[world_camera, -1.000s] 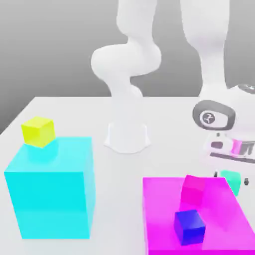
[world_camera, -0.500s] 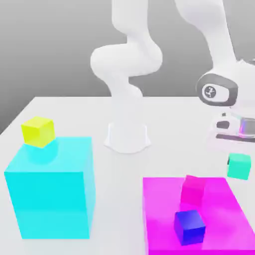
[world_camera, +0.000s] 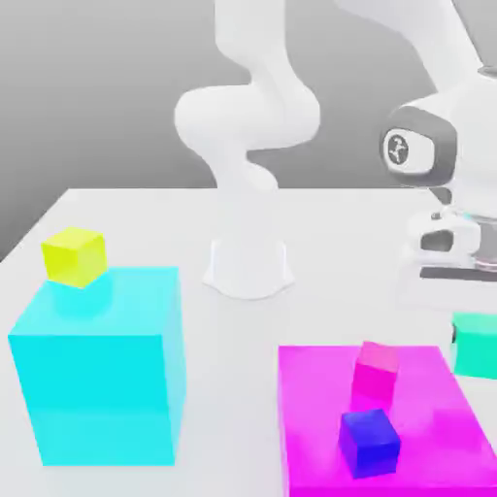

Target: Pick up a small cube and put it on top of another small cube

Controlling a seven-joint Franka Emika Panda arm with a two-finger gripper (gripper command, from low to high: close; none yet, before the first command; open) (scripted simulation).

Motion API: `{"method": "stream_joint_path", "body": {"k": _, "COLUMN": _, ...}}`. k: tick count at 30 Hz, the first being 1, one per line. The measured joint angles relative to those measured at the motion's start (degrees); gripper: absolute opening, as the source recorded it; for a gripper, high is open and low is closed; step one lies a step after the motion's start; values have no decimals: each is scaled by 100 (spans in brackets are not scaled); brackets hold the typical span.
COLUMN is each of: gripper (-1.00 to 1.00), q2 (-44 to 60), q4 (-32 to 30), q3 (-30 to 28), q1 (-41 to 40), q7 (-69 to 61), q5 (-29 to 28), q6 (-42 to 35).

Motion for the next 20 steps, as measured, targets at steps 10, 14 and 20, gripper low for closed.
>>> {"method": "stream_joint_path", "body": {"k": 10, "gripper": -100, "q2": -21, "q4": 892, "q3": -358, "q1": -931, "q7": -1858, "q5": 46, "q6": -1176}}
{"method": "stream_joint_path", "body": {"k": 14, "gripper": -100, "q2": 272, "q4": 922, "q3": -394, "q1": -1028, "q7": -2120, "q5": -45, "q6": -1151}}
{"method": "stream_joint_path", "body": {"k": 20, "gripper": 100, "q2": 608, "q4": 810, "q3": -436, "q1": -987, "q7": -2038, "q5": -186, "q6": -738}}
